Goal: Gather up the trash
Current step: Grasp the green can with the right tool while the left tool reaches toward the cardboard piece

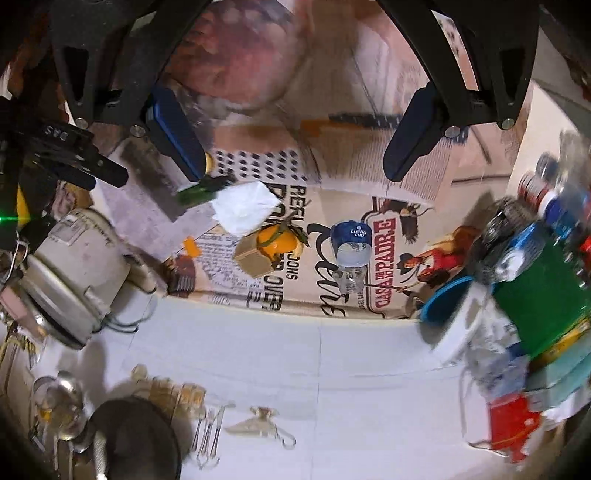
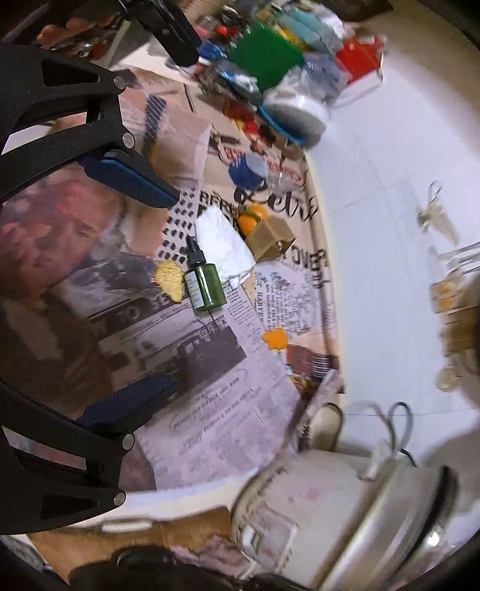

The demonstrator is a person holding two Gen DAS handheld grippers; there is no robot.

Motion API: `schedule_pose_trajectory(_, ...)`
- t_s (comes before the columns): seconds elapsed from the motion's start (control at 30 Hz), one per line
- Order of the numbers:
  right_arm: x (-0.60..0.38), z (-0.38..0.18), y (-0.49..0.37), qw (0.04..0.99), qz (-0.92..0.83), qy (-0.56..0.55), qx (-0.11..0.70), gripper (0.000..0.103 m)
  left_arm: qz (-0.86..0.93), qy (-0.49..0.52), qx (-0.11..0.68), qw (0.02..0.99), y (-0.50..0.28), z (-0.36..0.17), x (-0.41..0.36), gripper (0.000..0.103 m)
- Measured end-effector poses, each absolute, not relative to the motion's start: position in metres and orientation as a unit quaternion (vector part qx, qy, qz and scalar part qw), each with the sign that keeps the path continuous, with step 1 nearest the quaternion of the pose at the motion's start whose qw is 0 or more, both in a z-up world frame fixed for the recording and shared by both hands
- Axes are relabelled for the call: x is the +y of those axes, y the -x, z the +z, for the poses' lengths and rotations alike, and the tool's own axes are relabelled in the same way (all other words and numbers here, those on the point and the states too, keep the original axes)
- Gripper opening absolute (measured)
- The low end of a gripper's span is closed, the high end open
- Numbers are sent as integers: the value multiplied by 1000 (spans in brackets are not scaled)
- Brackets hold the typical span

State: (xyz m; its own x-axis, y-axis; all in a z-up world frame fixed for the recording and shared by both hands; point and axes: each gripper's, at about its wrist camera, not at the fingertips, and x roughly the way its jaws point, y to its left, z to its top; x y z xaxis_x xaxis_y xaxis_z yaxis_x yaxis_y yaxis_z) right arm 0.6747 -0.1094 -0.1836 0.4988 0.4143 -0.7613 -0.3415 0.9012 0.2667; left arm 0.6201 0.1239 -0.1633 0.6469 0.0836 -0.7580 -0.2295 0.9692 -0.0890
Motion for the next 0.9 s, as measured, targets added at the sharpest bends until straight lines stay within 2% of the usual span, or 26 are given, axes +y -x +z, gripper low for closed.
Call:
schedule_pose_trajectory(0.3, -55, -245, -739, 837, 181, -33, 516, 89, 37, 54, 466, 882, -707, -211, 154, 97)
schedule_pose_trajectory(0.4, -56, -255, -749, 833, 173, -42, 524, 86, 14, 49, 472, 880, -731, -221, 152, 97)
schedule_pose_trajectory(0.5, -59, -261, -757, 824, 182, -58, 533, 74, -32, 51, 486, 872, -759, -232, 146, 97)
schedule_pose_trajectory(0.57, -60, -266, -761, 815, 190, -64, 544, 57, -55, 51, 493, 867, -772, -239, 142, 97)
schedule_pose_trajectory(0.9, -83, -263, -761, 821, 165, -109, 535, 57, -119, -17, 521, 845, -851, -285, 114, 97)
